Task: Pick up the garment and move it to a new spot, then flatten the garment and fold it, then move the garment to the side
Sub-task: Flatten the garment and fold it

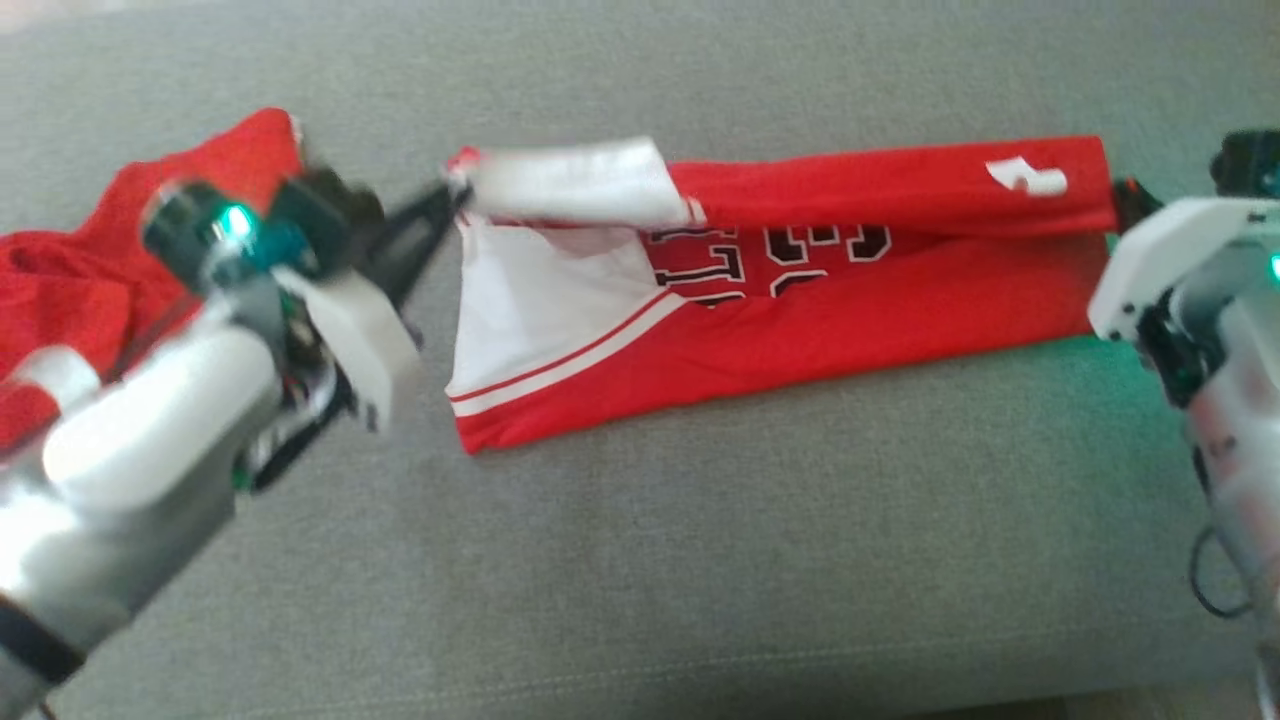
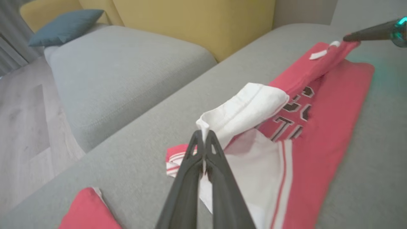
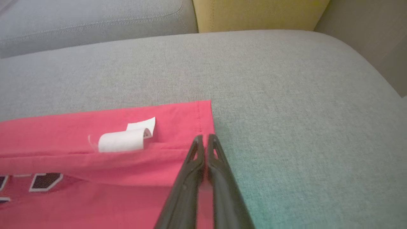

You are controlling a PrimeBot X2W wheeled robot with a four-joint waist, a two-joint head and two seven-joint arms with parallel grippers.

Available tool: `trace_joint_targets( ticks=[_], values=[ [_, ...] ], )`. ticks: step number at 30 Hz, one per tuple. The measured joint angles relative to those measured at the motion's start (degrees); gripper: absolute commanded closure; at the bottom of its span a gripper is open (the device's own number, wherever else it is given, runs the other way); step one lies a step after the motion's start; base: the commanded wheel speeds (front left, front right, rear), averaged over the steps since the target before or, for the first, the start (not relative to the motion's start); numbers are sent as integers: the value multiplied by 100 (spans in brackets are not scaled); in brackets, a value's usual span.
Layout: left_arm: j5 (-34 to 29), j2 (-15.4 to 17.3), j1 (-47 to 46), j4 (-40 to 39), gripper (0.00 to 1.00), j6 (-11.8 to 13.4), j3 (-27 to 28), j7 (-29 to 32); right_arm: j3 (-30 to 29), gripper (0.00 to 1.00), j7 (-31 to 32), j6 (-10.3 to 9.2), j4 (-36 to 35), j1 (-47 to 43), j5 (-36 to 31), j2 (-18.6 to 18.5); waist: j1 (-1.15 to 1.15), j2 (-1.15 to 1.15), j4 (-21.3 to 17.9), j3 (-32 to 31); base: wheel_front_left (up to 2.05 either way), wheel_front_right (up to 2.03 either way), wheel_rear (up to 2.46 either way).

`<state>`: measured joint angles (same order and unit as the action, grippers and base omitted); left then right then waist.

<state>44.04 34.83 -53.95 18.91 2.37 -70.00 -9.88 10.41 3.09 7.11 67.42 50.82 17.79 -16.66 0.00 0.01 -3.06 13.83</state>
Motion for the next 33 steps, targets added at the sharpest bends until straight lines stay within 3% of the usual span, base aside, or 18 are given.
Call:
trace_joint_targets(
  ticks=[7,17,18,19,20,21,26,33],
  values=[
    [-2,288,528,-779,100,185,-320,460,637,100,547,1,-385,-435,401,-416,0,0,144,-154,0,0,0],
    [3,287,957,-839,100,357,-378,620,1179,100,1215,1,-799,-819,882,-614,0,0,81,-238,0,0,0],
    [19,267,1032,-771,60,401,-379,577,1195,23,1235,1,-825,-847,914,-615,0,0,71,-242,0,0,0],
    [53,243,1099,-716,40,437,-379,524,1206,0,1262,1,-855,-868,951,-622,0,0,61,-250,0,0,0],
    [70,212,1153,-667,11,470,-375,467,1202,0,1285,1,-881,-888,1004,-628,0,0,52,-259,0,0,0],
    [108,177,1188,-602,0,511,-366,404,1180,0,1294,0,-906,-910,1067,-628,0,0,42,-270,0,0,0],
    [346,-15,1288,-321,0,851,-19,-75,999,0,1066,0,-1067,-929,1257,-672,0,0,3,-392,0,0,0],
    [522,-380,1689,-170,0,1388,975,-437,407,0,-448,0,-1803,-1251,1418,-516,0,0,27,-617,0,0,0]
  ],
)
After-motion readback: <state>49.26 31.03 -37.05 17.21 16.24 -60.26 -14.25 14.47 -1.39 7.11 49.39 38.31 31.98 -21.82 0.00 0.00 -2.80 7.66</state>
